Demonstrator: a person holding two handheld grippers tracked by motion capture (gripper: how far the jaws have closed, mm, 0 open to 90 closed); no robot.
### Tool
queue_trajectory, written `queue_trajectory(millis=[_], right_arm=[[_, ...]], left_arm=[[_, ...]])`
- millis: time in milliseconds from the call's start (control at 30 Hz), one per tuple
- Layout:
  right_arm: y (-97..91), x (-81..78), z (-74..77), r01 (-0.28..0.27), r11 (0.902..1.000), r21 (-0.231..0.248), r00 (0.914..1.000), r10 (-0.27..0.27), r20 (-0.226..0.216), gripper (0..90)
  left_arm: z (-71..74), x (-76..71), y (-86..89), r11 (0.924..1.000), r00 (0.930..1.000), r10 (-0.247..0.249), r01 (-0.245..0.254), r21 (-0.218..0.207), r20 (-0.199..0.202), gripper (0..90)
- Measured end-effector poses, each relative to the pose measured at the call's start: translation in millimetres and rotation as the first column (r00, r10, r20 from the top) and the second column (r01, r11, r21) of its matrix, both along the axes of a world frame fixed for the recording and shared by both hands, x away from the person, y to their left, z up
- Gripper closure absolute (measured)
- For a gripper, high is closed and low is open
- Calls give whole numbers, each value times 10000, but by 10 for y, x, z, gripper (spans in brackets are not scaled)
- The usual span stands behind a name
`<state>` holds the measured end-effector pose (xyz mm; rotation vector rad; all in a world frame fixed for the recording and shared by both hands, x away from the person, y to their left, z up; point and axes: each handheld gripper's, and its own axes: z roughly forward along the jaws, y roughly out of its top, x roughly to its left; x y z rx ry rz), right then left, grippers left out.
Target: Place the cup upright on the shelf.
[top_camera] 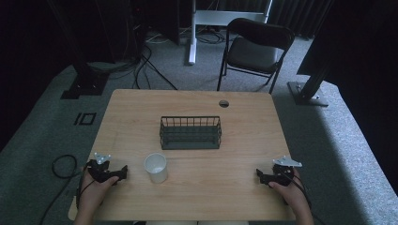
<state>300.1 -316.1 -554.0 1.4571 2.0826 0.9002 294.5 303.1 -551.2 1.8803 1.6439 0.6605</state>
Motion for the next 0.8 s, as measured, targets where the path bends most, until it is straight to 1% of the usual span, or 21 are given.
queue_trajectory(millis=[800], right_arm=[[-4,8,1,-102,9999,-23,9999,102,0,103]], left_arm=[[0,0,-1,10000,10000,-10,10,-1,-7,4]])
